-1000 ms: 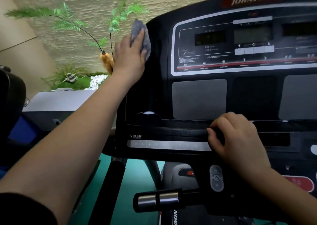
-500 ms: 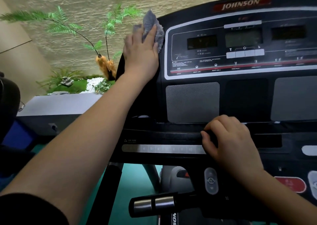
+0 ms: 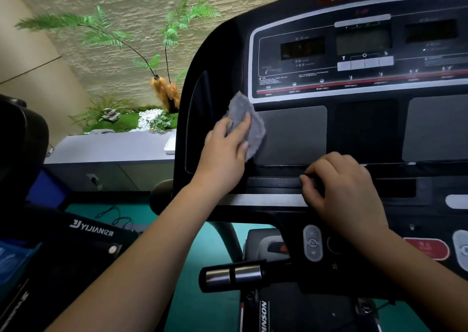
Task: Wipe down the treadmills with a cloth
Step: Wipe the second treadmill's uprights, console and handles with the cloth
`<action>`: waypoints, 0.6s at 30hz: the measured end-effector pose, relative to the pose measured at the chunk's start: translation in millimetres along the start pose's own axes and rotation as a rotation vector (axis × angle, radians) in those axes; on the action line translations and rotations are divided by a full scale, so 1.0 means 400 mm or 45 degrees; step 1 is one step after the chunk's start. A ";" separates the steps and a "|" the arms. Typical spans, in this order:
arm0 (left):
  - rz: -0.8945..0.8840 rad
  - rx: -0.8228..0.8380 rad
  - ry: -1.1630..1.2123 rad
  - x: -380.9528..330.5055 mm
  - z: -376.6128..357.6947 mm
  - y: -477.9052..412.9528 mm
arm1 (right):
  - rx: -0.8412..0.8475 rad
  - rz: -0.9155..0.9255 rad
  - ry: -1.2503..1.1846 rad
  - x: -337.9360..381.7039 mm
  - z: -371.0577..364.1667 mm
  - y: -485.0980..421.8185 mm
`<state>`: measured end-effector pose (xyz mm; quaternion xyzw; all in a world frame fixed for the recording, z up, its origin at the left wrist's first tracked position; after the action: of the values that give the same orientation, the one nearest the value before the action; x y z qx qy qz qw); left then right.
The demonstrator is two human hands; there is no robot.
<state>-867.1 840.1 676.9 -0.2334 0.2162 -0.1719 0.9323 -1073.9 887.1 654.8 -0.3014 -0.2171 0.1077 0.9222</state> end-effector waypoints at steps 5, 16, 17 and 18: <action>0.144 -0.021 0.087 0.034 0.084 0.083 | 0.007 -0.003 -0.002 -0.002 -0.003 0.001; 0.035 -0.456 -0.100 0.051 0.144 -0.163 | -0.006 0.003 -0.034 -0.004 -0.001 -0.001; 0.015 -0.460 -0.133 0.053 0.132 -0.187 | -0.008 0.005 -0.044 -0.006 0.000 -0.001; 0.009 -0.477 -0.176 0.057 0.125 -0.197 | -0.008 0.006 -0.051 -0.006 0.000 0.000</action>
<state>-841.0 782.9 749.7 -0.4134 0.1808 -0.1091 0.8857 -1076.1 886.3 654.3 -0.3026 -0.2351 0.1153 0.9165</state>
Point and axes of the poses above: each hand's wrist, its own y-axis away from the middle knuckle, its own z-axis out of the back of the hand, x = y × z, the point moved 6 cm from there along -y, towards the middle knuckle, and after that the axes turned 11 degrees about -z, right-handed, at the moved point
